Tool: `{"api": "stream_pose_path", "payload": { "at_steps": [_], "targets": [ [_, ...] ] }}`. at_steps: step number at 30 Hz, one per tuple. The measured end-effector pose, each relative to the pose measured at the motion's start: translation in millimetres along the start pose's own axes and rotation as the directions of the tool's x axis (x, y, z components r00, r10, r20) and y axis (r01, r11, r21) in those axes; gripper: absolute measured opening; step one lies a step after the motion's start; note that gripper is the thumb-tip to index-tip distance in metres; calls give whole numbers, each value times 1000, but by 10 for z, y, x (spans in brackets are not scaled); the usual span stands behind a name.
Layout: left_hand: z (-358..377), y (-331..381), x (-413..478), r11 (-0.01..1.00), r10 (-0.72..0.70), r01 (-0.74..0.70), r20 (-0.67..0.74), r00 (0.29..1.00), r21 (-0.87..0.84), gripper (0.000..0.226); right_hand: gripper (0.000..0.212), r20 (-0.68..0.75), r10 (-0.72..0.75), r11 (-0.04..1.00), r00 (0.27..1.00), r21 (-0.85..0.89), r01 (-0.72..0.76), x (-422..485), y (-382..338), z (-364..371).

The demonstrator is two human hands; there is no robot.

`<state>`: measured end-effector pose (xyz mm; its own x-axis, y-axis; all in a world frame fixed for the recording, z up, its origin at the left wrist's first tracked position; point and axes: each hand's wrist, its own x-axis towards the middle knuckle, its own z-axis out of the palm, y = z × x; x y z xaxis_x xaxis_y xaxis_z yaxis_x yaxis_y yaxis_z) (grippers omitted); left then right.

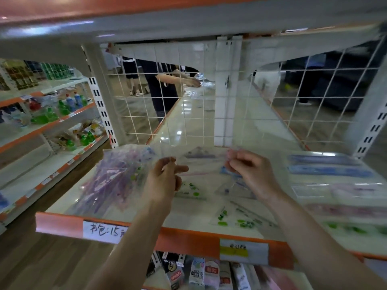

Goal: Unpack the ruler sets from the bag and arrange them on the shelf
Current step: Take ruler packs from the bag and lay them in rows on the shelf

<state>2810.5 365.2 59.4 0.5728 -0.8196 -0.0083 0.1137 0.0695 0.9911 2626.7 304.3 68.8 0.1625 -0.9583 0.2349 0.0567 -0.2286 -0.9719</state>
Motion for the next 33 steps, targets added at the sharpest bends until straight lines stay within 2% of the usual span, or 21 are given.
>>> {"api": "stream_pose_path", "payload": {
  "at_steps": [2, 5, 10, 13, 17, 21, 28, 33],
  "targets": [
    [52, -25, -25, 1000, 3, -3, 14, 1000, 0, 17, 31, 19, -52, 997, 998, -59, 53, -20, 33, -2],
    [55, -28, -68, 998, 49, -51, 46, 998, 27, 14, 27, 35, -62, 989, 997, -133, 66, -13, 50, -21],
    [55, -56, -124, 958, 190, -218, 158, 969, 185, 21, 30, 96, -60, 979, 994, -187, 77, -39, 70, -15],
    [62, -85, -98, 946, 222, -250, 148, 964, 206, 25, 27, 151, -31, 974, 988, -219, 64, -60, 100, -7],
    [56, -120, -66, 932, 226, -254, 130, 965, 259, 26, 18, 167, -62, 926, 984, -359, 119, -73, 140, -16],
    [44, -126, -58, 921, 237, -262, 119, 964, 287, 25, 30, 242, -72, 889, 968, -425, 172, -109, 168, 18],
    [44, -132, -60, 911, 251, -280, 132, 959, 303, 24, 43, 300, -176, 713, 937, -618, 332, -129, 203, 51],
    [60, -150, -47, 891, 259, -296, 151, 954, 345, 24, 40, 349, -201, 541, 915, -739, 401, -151, 89, 63]
  ]
}}
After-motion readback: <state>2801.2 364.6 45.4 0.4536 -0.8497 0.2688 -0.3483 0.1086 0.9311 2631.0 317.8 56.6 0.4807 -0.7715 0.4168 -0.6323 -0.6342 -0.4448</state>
